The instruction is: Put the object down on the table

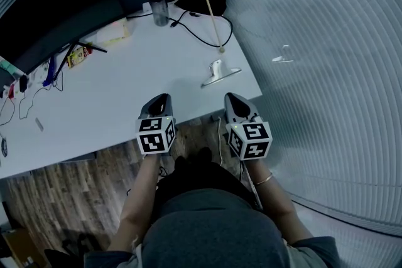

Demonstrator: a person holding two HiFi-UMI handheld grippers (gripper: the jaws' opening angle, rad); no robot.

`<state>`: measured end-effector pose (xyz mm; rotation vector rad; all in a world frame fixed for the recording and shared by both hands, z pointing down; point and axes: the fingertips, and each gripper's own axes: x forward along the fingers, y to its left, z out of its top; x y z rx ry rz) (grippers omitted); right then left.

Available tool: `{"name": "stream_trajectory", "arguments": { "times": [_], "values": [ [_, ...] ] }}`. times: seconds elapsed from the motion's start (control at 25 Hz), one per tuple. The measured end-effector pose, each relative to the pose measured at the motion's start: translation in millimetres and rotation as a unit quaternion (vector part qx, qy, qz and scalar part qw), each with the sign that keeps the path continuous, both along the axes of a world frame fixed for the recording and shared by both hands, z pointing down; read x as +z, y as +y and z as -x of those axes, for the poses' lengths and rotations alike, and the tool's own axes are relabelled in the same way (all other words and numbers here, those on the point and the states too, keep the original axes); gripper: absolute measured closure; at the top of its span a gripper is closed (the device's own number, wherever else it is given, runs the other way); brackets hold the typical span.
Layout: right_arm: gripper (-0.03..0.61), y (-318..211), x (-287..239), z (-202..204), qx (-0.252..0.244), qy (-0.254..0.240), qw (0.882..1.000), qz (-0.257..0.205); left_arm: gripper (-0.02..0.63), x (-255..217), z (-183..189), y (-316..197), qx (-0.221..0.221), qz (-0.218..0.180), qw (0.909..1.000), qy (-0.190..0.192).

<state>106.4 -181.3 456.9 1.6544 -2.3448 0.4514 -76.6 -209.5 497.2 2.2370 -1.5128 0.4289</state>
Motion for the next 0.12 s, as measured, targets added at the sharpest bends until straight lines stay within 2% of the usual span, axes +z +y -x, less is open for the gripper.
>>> {"name": "stream_trajectory", "arguments": {
  "times": [0.12],
  "values": [
    [0.578, -1.0, -1.8, 1.9, 0.000, -0.002, 1.000, 0.002, 0.583, -1.5, 3.4, -0.6, -0.001, 0.000, 1.0000, 0.001]
  ]
}}
